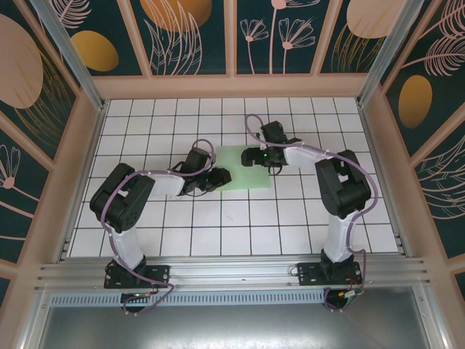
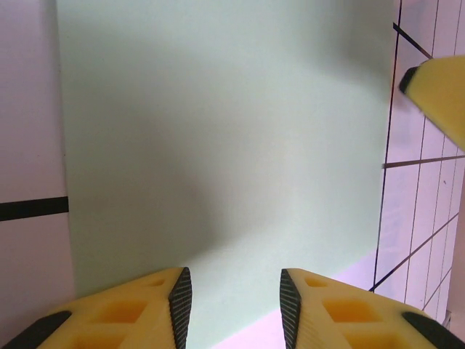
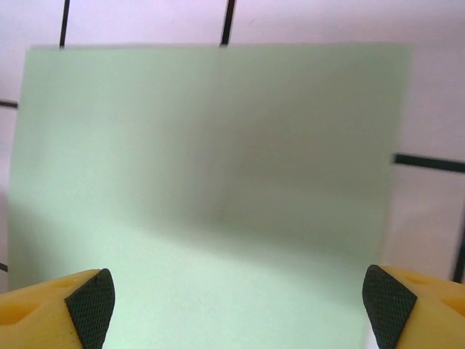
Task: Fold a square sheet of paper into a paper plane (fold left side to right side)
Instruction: Pick up the square sheet of paper from the center of the table.
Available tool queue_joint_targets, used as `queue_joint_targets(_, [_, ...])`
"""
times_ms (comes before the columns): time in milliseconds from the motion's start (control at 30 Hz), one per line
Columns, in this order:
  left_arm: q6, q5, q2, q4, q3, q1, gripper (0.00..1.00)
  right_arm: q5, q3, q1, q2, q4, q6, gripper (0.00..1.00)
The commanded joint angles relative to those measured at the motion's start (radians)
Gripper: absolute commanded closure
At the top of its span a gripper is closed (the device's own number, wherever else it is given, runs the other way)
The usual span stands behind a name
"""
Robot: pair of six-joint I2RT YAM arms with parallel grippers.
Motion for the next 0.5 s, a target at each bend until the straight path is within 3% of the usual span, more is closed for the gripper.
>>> queue_joint_targets(0, [0.016,-0.042,-0.002,-0.037,-0.002,-0.002,0.61,0.013,-0.012,-0.003,-0.051,0.027,-0.025,0.08])
queue_joint_targets(200, [0.02,-0.047,-0.004,-0.047,0.002,-0.002,0.61,0.185,0.128,0.024,0.054,-0.051,-0.133,0.04])
queue_joint_targets(467, [0.024,-0.05,-0.012,-0.053,0.0,-0.003,0.61,0.222,0.255,0.041,0.191,-0.079,-0.165,0.01])
